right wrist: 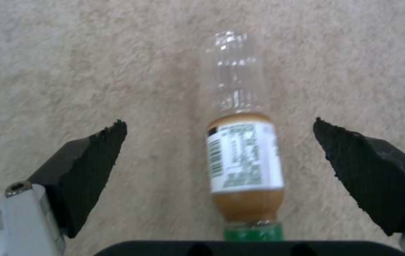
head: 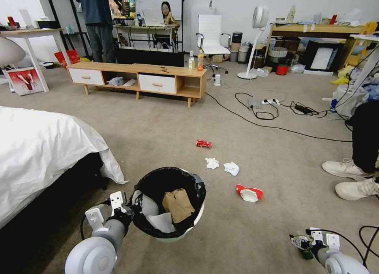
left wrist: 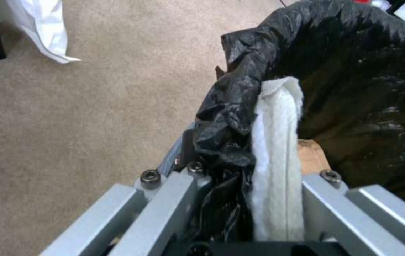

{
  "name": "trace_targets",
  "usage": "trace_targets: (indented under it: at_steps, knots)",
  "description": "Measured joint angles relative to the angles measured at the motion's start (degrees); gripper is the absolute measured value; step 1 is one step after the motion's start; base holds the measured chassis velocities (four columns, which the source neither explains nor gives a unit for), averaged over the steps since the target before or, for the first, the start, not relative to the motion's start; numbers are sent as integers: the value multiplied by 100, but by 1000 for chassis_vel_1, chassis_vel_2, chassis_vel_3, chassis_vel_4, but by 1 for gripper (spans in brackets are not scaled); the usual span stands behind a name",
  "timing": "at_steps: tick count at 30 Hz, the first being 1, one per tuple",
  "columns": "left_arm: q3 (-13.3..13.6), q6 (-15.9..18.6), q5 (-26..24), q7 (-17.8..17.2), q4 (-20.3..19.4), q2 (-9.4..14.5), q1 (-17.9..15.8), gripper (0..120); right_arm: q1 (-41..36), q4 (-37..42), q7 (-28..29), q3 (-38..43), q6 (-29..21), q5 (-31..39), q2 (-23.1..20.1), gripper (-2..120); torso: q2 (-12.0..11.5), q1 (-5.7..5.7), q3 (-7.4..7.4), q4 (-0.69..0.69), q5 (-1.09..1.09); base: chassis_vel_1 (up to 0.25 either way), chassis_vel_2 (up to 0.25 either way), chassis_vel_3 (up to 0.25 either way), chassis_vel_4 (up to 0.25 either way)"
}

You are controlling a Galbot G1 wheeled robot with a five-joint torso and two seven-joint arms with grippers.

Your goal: Pick up the trash bin and place the garbage on the floor into it.

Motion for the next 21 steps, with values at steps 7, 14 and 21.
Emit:
trace_targets:
  at_steps: [7,14,21]
  knots:
    - [28,-6,13,9,58,-2,-29,7,127,-571,-169,30,285,-215,43,100,0,0,0,0,0,0,0,0,0]
    - [51,-9,24,13,115,14,-50,7,244,-1217,-438,167,628,-377,104,100,0,0,0,0,0,0,0,0,0]
    - [96,-12,38,14,132,-2,-80,7,305,-1350,-481,154,696,-464,159,100,0,0,0,0,0,0,0,0,0]
